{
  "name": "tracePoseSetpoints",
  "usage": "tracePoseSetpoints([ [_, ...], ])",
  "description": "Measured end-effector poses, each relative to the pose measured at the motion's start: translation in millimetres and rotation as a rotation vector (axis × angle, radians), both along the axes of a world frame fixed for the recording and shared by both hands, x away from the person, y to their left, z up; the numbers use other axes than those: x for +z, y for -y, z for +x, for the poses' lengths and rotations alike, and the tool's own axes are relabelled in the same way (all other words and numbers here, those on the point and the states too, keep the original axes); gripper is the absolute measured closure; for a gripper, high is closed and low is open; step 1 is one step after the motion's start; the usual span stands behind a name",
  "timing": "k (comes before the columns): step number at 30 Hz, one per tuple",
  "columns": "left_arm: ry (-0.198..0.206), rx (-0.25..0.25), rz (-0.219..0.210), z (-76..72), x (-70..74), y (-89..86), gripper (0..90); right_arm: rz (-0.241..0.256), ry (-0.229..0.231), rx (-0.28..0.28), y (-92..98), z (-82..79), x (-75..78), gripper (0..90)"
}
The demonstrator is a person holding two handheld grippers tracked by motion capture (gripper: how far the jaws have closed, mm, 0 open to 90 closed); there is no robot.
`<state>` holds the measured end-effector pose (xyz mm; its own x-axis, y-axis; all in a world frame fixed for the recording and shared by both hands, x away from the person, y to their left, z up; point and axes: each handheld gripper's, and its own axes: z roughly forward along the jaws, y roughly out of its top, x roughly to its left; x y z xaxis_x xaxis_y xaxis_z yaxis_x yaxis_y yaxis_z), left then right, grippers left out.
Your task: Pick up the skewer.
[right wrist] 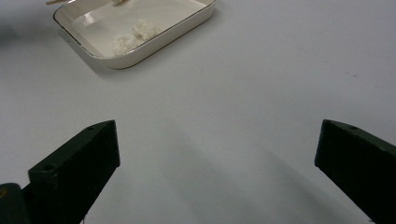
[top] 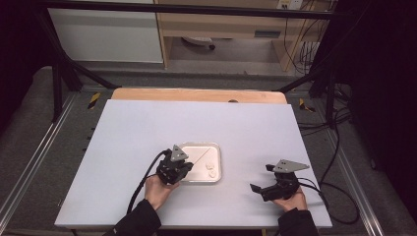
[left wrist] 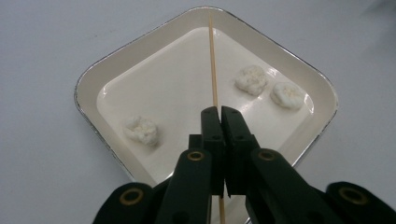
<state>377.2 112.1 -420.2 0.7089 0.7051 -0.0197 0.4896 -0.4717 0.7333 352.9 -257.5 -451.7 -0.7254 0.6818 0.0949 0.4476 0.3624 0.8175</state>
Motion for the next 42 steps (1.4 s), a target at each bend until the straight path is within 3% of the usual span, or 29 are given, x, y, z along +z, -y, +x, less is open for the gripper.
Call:
tracePoseSetpoints([
  [9,-0.007,-0.046,0.013,-2.7,1.8,-2.9,89.0,-0.059,0.025,0.018,-10.7,0.4,5.0,0.6],
  [20,-0.013,-0.1,-0.002,-3.0,10.3,-7.8,88.9,-0.134,0.066,0.045,-26.2,2.4,14.1,0.7],
  [42,-0.03,-0.211,0.028,-2.0,21.0,1.2,89.0,-0.345,0.17,0.169,-69.8,0.2,29.7,1.7],
])
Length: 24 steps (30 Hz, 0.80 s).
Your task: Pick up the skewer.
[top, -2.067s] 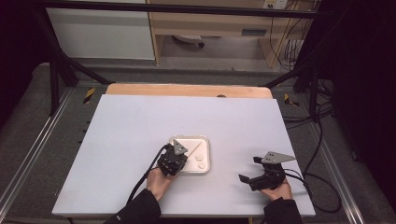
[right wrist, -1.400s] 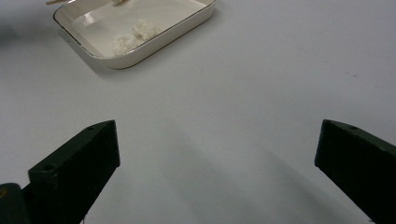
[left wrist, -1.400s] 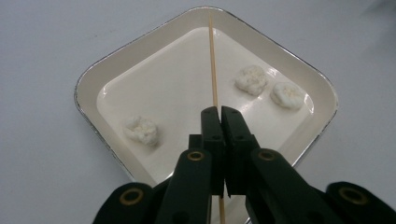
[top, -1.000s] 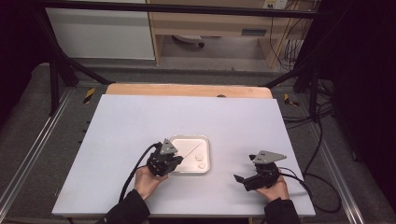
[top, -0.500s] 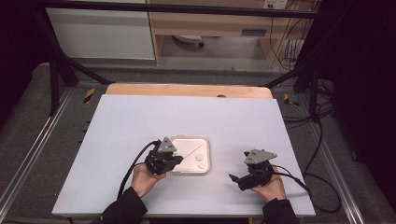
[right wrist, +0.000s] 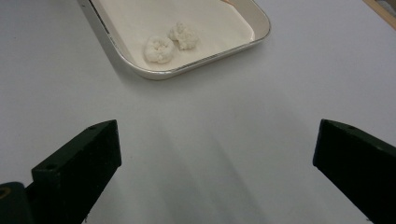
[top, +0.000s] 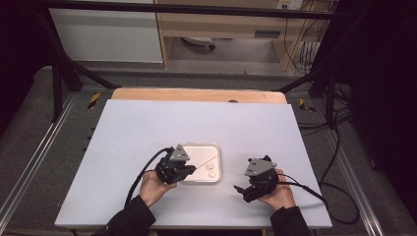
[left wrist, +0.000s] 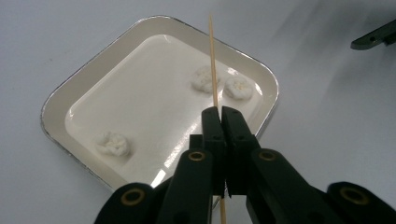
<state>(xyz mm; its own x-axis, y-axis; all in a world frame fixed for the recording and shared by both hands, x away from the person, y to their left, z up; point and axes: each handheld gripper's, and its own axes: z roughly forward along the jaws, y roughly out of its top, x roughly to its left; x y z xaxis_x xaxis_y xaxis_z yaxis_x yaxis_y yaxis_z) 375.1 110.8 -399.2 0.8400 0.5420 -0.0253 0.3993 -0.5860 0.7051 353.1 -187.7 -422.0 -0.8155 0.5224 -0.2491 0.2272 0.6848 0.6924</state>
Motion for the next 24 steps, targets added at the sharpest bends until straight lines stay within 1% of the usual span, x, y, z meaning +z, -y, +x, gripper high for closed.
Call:
tracePoseSetpoints([
  [1,-0.002,-0.005,0.003,-0.2,0.4,1.1,89.0,-0.007,0.002,0.004,-1.8,-0.6,0.7,1.9],
  [4,-0.003,-0.022,0.009,-0.9,1.8,5.2,88.9,-0.034,0.028,0.023,-5.6,-1.7,2.7,2.9],
  [6,-0.003,-0.028,0.011,-1.2,2.9,7.7,88.9,-0.059,0.04,0.031,-7.7,-2.4,4.5,3.3],
  [7,-0.002,-0.036,0.015,-1.4,3.8,9.0,88.9,-0.084,0.052,0.038,-10.2,-3.1,6.1,3.6],
  [8,-0.002,-0.042,0.018,-1.7,4.5,10.6,88.9,-0.084,0.052,0.038,-10.2,-3.1,6.1,3.6],
  [16,0.0,-0.085,0.033,-4.2,8.4,24.5,89.0,-0.167,0.113,0.081,-20.6,-8.2,10.5,6.3],
  [19,0.0,-0.105,0.037,-4.7,9.6,29.5,89.0,-0.198,0.126,0.093,-23.5,-9.5,10.8,7.3],
  [24,0.001,-0.129,0.047,-6.2,10.4,37.0,89.0,-0.226,0.161,0.11,-25.7,-12.2,10.1,9.8],
])
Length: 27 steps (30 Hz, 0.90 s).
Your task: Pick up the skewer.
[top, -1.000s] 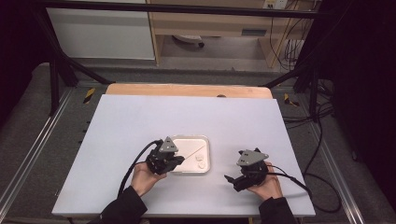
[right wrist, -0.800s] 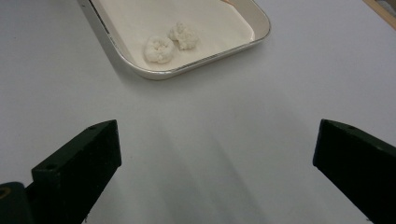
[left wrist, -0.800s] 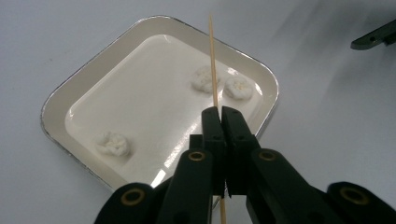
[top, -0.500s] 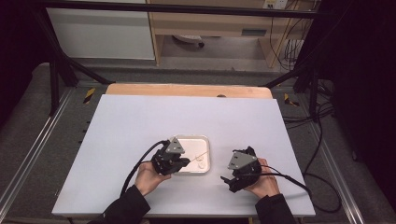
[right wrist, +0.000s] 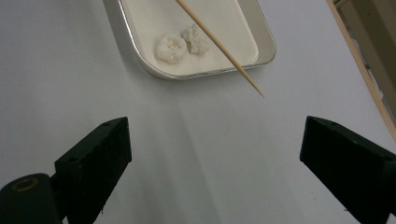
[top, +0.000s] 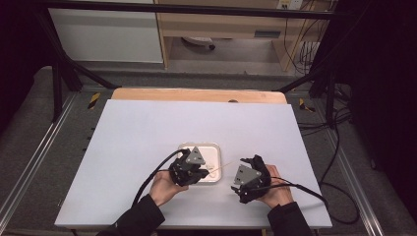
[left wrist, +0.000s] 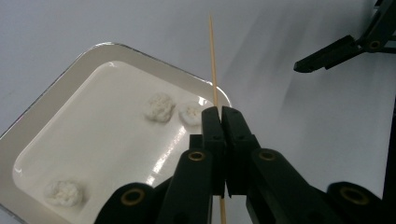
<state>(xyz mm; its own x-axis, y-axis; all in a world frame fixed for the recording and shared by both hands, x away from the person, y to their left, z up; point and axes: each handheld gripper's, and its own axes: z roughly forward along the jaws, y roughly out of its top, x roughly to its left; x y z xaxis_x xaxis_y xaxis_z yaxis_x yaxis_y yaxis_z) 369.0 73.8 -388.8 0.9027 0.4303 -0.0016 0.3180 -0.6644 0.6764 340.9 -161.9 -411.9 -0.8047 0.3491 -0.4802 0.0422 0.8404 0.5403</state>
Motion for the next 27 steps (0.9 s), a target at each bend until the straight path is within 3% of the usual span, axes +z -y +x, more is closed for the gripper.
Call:
tracePoseSetpoints([
  [12,-0.01,-0.054,0.036,-3.2,-0.5,19.1,89.0,-0.092,0.106,0.072,-3.3,-8.3,0.1,22.7],
  [27,-0.01,-0.102,0.065,-7.2,-0.3,38.8,89.0,-0.214,0.214,0.201,-7.5,-16.3,-5.2,49.8],
])
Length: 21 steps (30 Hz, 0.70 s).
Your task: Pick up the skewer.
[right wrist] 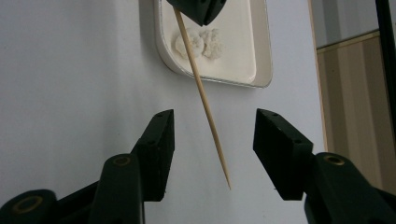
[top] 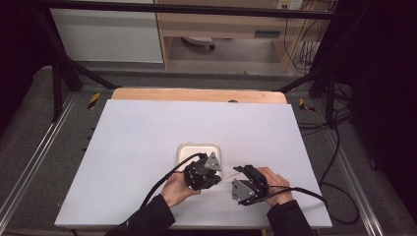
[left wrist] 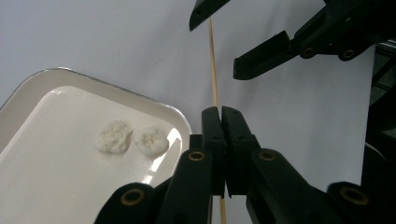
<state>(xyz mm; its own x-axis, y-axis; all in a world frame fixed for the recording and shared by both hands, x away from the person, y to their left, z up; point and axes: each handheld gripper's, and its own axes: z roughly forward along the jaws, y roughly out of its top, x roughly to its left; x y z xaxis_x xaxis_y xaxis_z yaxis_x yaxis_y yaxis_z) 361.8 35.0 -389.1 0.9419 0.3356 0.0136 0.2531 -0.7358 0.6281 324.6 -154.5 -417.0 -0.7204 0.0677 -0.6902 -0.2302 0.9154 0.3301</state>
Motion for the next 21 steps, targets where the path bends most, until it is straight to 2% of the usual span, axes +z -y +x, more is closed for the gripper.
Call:
tracePoseSetpoints([
  [8,0.002,-0.023,0.012,-2.9,-0.2,7.9,89.0,-0.069,0.011,0.052,-0.8,-0.4,-4.1,62.1],
  [15,-0.001,-0.028,0.016,-3.7,-0.7,9.4,89.0,-0.097,0.008,0.075,-0.6,-0.7,-6.3,71.2],
  [21,-0.002,-0.036,0.022,-4.1,-0.7,9.7,89.0,-0.117,0.024,0.106,0.0,-0.9,-6.5,78.4],
])
